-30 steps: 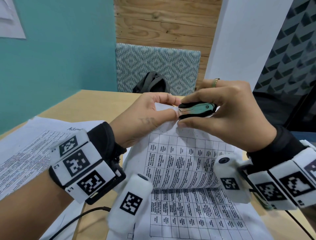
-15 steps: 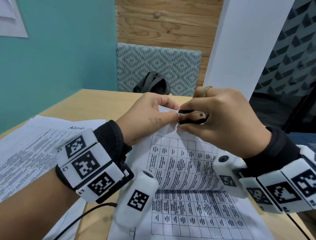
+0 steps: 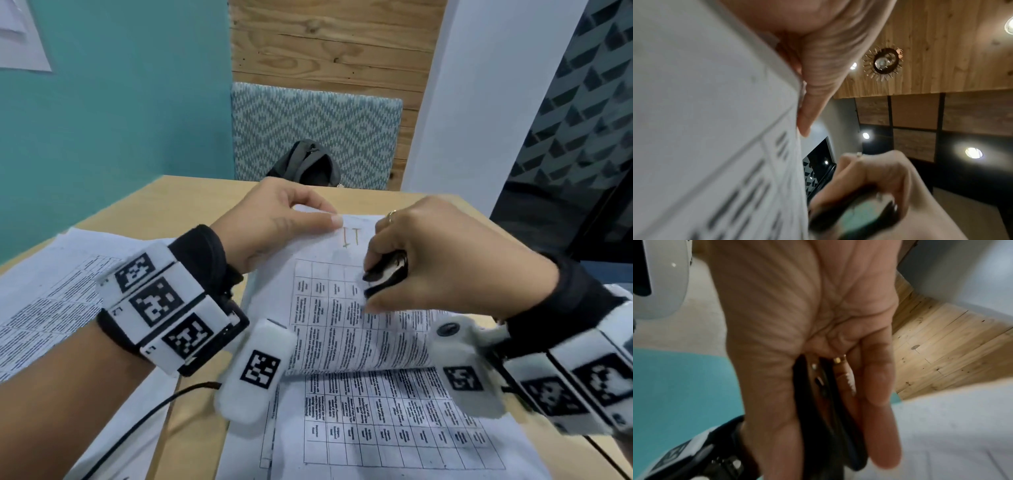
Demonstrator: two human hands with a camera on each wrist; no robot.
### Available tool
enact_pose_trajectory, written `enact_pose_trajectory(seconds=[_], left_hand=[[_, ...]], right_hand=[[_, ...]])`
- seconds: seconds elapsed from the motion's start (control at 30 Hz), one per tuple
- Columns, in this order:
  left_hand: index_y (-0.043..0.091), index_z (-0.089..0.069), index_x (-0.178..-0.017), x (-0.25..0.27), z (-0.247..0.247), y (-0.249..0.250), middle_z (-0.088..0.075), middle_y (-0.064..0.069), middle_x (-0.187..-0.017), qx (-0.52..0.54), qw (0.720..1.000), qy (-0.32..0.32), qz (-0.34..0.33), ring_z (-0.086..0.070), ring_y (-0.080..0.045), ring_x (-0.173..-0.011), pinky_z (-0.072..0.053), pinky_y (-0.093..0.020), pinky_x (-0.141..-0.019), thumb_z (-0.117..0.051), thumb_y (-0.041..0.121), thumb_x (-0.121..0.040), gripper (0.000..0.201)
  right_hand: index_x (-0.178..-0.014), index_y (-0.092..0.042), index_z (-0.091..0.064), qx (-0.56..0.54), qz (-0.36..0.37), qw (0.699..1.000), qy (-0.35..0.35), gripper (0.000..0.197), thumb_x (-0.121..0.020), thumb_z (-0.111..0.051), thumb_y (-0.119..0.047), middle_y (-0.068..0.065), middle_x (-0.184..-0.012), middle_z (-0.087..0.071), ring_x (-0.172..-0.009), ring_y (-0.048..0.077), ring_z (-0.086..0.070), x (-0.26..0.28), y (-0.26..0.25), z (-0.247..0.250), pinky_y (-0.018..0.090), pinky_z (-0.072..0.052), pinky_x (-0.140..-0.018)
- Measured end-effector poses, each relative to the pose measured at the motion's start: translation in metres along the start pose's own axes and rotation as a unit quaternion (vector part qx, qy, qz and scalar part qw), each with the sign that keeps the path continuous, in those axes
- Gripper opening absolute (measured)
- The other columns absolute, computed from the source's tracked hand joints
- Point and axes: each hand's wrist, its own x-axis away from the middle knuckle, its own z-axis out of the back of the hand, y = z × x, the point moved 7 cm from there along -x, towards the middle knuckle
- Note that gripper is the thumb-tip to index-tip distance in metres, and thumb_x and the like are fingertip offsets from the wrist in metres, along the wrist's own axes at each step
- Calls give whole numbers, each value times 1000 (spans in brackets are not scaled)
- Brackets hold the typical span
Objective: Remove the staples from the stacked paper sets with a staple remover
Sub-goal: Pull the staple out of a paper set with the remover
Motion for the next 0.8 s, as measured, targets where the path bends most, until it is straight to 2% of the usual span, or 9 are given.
enact_pose_trajectory(seconds=[0.17, 0.27, 0.37, 0.47, 0.57, 0.63, 0.67, 0.73, 0.8], left_hand=[[4, -66, -76, -6, 12, -1, -64, 1, -59, 19, 999, 27, -6, -59, -3, -49, -46, -12, -50, -71, -1, -74, 8], [5, -66, -79, -8, 22, -2, -63, -2, -64, 29, 999, 44, -6, -61, -3, -53, -48, -11, -56, -72, -2, -72, 11], [4, -66, -84, -9, 31, 2, -62, -4, -67, 50, 998, 48, -11, -61, -2, -54, -48, -9, -58, -69, -3, -73, 13], [5, -66, -86, -10, 38, 6, -64, -1, -65, 64, 997, 43, -15, -62, -3, -55, -49, -10, -58, -67, -4, -75, 15], [8, -67, -90, -11, 43, 10, -69, 0, -71, 63, 997, 28, -15, -65, -4, -62, -51, -11, -61, -66, -4, -75, 20], [9, -66, -95, -11, 45, 12, -71, 1, -74, 68, 998, 8, -15, -66, -5, -65, -51, -12, -61, -63, -6, -75, 25], [9, -66, -97, -10, 45, 13, -71, 2, -74, 73, 997, -4, -15, -66, -5, -65, -51, -12, -61, -62, -7, -76, 26], [9, -64, -100, -9, 44, 15, -72, 1, -76, 81, 996, -26, -15, -68, -6, -67, -52, -13, -61, -59, -9, -77, 30], [9, -64, -101, -8, 41, 15, -73, -1, -81, 80, 996, -47, -16, -69, -8, -72, -54, -15, -65, -59, -9, -74, 33]], right_hand=[[-86, -22, -72, -24, -22, 994, -102, 41, -55, -82, -48, -12, -76, -67, -72, 2, -59, 2, 10, -21, 23, -47, -69], [-88, -26, -72, -59, -38, 994, -84, 45, -51, -83, -49, -17, -77, -66, -75, -3, -60, 5, 21, -5, 19, -47, -70], [-85, -30, -72, -141, -78, 984, -74, 44, -48, -84, -50, -15, -84, -70, -77, -2, -65, 14, 43, 21, 26, -52, -75], [-85, -30, -74, -237, -83, 964, -88, 52, -41, -83, -57, -14, -99, -66, -89, 4, -66, 25, 67, 38, 19, -52, -78], [-85, -31, -75, -271, -111, 953, -81, 70, -25, -81, -68, -26, -113, -57, -111, -10, -52, 28, 94, 40, 6, -46, -79], [-89, -29, -75, -301, -123, 941, -99, 75, -24, -84, -64, -19, -124, -53, -120, -11, -44, 26, 104, 30, 8, -46, -85], [-91, -24, -75, -334, -118, 928, -111, 74, -27, -87, -58, -7, -125, -56, -120, -1, -50, 24, 104, 24, 14, -49, -87], [-94, -14, -74, -395, -98, 904, -131, 69, -35, -91, -45, 11, -111, -65, -102, 21, -64, 21, 101, 12, 22, -53, -81], [-97, -8, -73, -440, -86, 884, -133, 70, -37, -92, -40, 12, -93, -69, -83, 19, -66, 17, 97, 6, 21, -53, -71]])
